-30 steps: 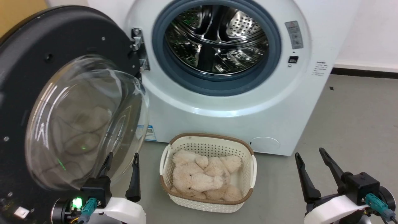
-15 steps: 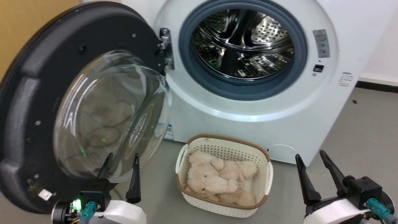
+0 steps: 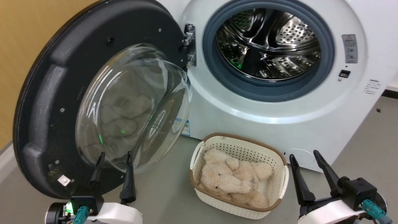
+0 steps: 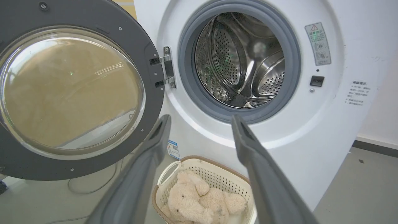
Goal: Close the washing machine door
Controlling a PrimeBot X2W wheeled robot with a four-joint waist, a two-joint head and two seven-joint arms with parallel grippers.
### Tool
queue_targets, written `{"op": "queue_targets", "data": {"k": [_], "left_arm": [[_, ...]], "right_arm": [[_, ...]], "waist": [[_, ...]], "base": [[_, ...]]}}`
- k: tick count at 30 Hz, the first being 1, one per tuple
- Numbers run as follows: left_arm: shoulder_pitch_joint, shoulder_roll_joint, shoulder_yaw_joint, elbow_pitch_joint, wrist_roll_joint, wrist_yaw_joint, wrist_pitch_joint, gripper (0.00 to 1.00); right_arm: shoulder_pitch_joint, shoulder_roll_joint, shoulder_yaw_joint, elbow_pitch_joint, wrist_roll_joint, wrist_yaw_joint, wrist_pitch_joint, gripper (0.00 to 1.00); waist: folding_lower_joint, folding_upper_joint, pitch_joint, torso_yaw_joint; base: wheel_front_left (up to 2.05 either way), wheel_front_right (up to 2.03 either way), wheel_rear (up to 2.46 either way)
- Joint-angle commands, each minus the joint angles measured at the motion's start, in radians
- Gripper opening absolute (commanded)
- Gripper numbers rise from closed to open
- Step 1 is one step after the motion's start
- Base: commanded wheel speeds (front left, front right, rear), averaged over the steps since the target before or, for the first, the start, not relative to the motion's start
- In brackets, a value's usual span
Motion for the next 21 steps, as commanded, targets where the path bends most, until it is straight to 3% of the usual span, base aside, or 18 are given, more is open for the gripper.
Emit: {"op": "queue_targets", "data": {"k": [1,21], "left_arm": [[0.013,-0.001,0.002,-0.009,-0.009,0.007,-0.012,1.00],[0.039,-0.001,0.008,-0.052,-0.032,0.038,-0.056,1.00]], "right_arm": [[-0.014,0.002,0.007,0.004,0.010,0.000,-0.012,1.00],[-0.052,-0.017,0.063,0.029,0.062,0.000,-0.056,1.00]], "waist": [[0.0000,-0.0001,0.003,0.010],[0.0000,-0.0001,0.015,0.105]], "base": [[0.00,0.00,0.00],[0.00,0.00,0.00]]}}
